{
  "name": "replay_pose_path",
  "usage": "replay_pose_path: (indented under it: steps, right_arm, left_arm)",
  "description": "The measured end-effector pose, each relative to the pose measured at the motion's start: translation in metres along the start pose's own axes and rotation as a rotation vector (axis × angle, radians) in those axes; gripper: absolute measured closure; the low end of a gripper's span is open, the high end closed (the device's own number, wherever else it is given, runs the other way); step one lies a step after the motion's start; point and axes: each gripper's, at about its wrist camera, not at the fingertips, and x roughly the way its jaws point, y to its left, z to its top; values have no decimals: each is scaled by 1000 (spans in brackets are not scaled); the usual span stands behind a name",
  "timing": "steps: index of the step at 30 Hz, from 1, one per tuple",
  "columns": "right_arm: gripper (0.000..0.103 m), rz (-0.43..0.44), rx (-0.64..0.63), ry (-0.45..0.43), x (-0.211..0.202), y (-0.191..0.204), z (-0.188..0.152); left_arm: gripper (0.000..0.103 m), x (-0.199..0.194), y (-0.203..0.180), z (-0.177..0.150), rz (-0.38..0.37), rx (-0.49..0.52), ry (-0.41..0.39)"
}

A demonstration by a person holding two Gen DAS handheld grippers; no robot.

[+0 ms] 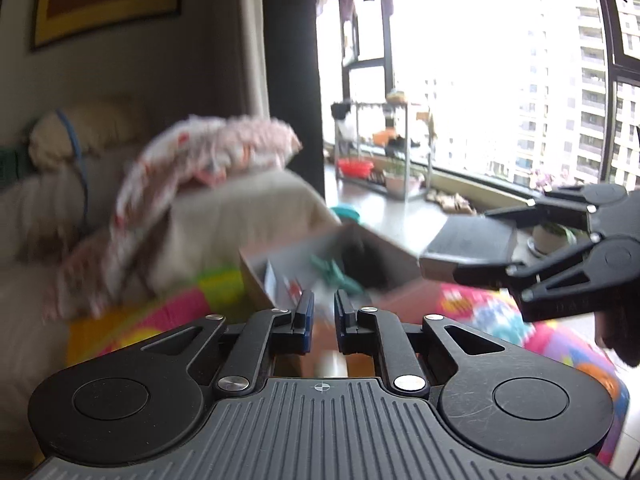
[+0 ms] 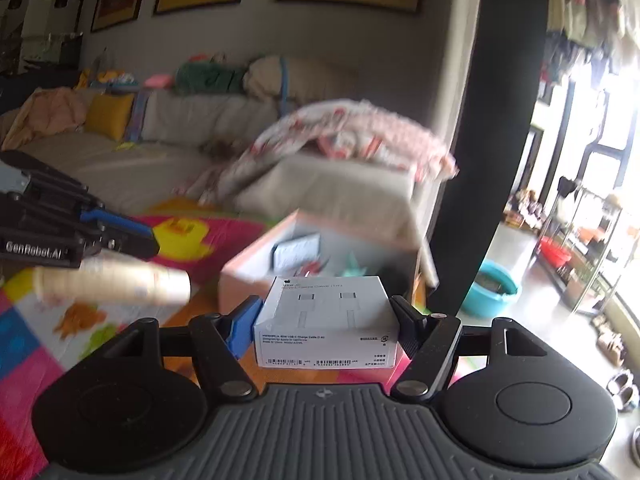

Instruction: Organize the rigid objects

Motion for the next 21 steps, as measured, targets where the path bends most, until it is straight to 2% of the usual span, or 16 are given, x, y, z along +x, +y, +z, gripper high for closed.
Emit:
replay_pose_path:
  steps: [3, 6, 9, 16, 19, 20, 21]
  right_arm:
    - [34, -27, 19, -31, 8, -10, 17]
    - [34, -29, 50, -28, 15, -17, 22]
    - [34, 0, 68, 8, 20, -17, 11]
    - [34, 30, 53, 207, 47, 7, -57]
    - [34, 39, 83, 262, 53, 12, -76]
    - [34, 35, 84, 265, 54, 14, -79]
    - [34, 37, 80, 268, 53, 15, -82]
  left_arm:
    - [89, 10, 10, 25, -1, -25, -40]
    - [89, 15, 19, 26, -33, -81, -33]
    - [86, 19, 23, 1, -67, -124, 39]
    - [85, 40, 12, -83, -10, -36, 270]
    - [84, 43, 14, -103, -9, -56, 308]
    - [81, 41, 15, -105, -21, -68, 284]
    - [76, 43, 15, -105, -31, -76, 295]
